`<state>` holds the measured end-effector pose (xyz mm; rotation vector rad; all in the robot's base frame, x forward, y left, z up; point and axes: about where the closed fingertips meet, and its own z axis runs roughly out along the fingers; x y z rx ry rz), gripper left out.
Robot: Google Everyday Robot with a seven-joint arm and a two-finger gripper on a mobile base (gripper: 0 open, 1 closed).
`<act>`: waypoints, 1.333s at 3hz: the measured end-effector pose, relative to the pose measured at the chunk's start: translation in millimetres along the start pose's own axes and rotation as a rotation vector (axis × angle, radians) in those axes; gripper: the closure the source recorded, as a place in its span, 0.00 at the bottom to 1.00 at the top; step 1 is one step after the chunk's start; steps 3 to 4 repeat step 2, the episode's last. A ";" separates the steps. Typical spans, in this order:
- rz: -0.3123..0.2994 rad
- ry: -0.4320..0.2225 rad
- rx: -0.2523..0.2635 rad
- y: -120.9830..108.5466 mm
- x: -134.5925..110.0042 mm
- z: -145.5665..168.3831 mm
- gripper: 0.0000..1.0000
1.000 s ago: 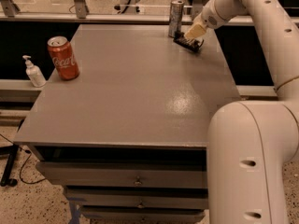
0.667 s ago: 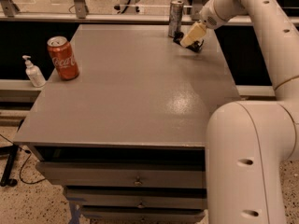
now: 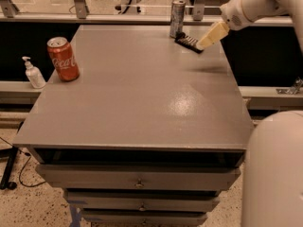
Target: Move rxbar chocolate near redbull can
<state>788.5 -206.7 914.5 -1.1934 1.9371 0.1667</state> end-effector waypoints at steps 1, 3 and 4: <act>0.032 -0.089 -0.062 30.5 22.1 -56.9 0.00; 0.076 -0.217 -0.142 65.1 46.9 -108.6 0.00; 0.076 -0.217 -0.142 65.1 46.9 -108.6 0.00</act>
Offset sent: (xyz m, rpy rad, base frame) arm -0.2160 -0.0926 0.0333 0.4467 0.0147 0.1932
